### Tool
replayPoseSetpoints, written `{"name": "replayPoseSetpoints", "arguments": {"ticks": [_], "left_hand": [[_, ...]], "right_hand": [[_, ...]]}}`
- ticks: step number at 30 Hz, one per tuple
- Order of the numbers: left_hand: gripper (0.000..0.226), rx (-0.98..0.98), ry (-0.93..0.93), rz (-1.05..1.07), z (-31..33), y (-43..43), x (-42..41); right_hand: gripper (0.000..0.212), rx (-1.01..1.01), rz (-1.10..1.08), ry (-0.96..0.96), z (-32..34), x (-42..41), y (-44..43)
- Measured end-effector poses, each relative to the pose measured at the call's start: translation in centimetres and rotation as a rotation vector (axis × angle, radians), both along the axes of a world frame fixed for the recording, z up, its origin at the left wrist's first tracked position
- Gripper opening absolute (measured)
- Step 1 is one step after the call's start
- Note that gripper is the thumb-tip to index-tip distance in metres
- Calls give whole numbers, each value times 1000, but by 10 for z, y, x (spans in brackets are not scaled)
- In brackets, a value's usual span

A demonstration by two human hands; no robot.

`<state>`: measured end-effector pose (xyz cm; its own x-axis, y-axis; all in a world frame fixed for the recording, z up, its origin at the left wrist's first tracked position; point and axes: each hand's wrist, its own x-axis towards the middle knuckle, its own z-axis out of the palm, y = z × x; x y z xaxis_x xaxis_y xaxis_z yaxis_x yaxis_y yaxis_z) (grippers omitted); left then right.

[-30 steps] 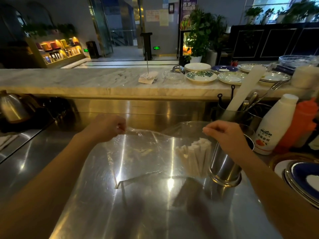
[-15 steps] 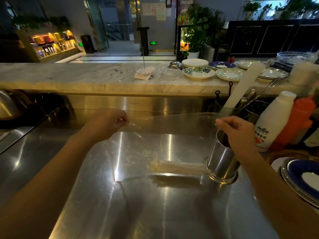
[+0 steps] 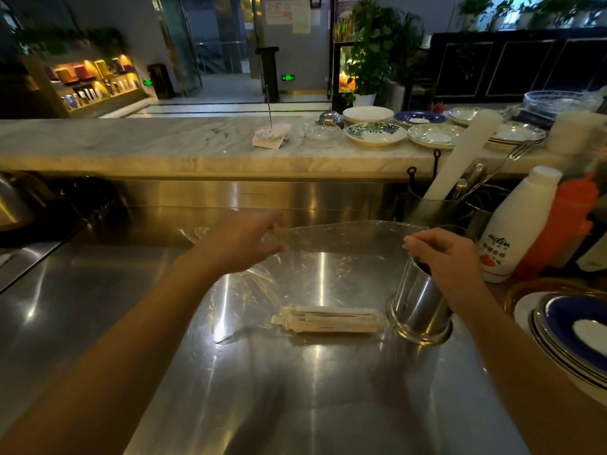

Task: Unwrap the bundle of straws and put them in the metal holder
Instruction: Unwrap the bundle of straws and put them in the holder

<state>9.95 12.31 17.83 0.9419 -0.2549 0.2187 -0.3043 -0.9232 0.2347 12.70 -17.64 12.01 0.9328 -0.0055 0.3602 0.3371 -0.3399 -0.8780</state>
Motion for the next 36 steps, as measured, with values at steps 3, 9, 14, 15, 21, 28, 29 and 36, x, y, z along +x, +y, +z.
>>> {"name": "replayPoseSetpoints", "arguments": {"ticks": [3, 9, 14, 15, 21, 28, 29, 36], "left_hand": [[41, -29, -9, -60, -3, -29, 5], [22, 52, -91, -169, -7, -71, 17], [17, 77, -114, -233, 1, -83, 25], [18, 83, -108, -238, 5, -84, 26], [12, 22, -123, -266, 37, -93, 29], [8, -124, -115, -294, 70, -108, 28], [7, -147, -119, -300, 75, -111, 28], [7, -218, -148, -380, 108, -140, 28]], "right_hand": [[7, 14, 9, 2, 1, -3, -2], [12, 44, -2, 17, 1, -9, -7], [13, 57, -10, 9, 0, -18, -14], [13, 74, -5, 9, 0, -20, -15], [11, 137, -4, 55, -14, -38, -23], [6, 213, -41, 164, -35, -60, -42], [7, 212, -49, 174, -36, -63, -46], [19, 194, -73, 134, -39, -87, -63]]}}
